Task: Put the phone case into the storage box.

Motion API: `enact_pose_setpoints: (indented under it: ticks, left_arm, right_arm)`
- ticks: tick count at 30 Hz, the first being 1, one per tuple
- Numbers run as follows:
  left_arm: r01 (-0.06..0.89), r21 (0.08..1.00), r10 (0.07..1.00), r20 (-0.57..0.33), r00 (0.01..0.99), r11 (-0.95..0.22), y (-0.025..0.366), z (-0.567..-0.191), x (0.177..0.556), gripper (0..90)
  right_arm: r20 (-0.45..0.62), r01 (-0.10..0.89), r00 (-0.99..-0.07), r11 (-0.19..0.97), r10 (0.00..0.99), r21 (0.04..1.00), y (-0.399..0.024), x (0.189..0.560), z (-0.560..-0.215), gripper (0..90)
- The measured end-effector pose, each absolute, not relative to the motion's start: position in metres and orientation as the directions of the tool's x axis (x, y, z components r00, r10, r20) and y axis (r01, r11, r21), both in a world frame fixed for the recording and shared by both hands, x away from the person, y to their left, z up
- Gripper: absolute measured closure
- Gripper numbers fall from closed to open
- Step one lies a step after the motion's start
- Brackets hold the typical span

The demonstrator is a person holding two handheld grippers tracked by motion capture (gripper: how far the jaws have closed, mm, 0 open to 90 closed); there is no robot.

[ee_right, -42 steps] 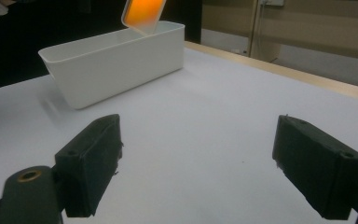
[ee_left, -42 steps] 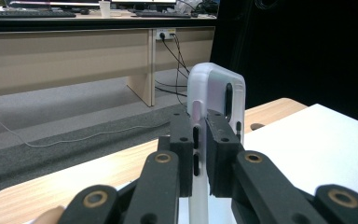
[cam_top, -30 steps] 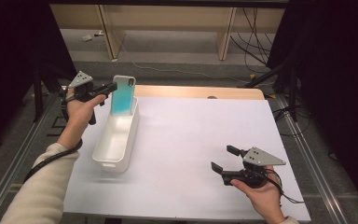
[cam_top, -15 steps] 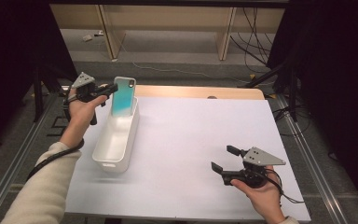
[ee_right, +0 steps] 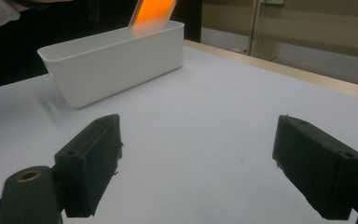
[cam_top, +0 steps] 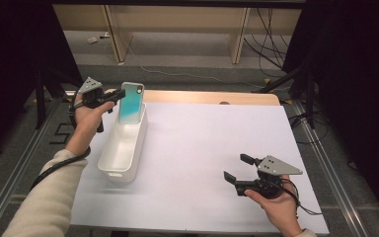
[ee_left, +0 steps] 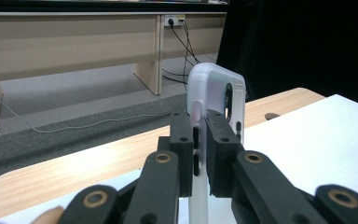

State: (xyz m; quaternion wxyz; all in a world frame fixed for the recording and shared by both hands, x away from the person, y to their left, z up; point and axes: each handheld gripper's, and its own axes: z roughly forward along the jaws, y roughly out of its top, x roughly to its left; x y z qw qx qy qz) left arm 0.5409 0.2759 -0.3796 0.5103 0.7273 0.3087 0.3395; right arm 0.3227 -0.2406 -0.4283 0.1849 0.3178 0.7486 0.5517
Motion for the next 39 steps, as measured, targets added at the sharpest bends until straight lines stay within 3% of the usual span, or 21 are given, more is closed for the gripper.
enact_pose_setpoints:
  ticks: [39]
  left_arm:
    - [0.111, 0.941, 0.791, 0.201, 0.577, -0.32, 0.274, -0.392, 0.548, 82.3]
  right_arm:
    - [0.056, 0.255, -0.725, 0.192, 0.686, 0.948, -0.24, 0.324, -0.429, 16.8]
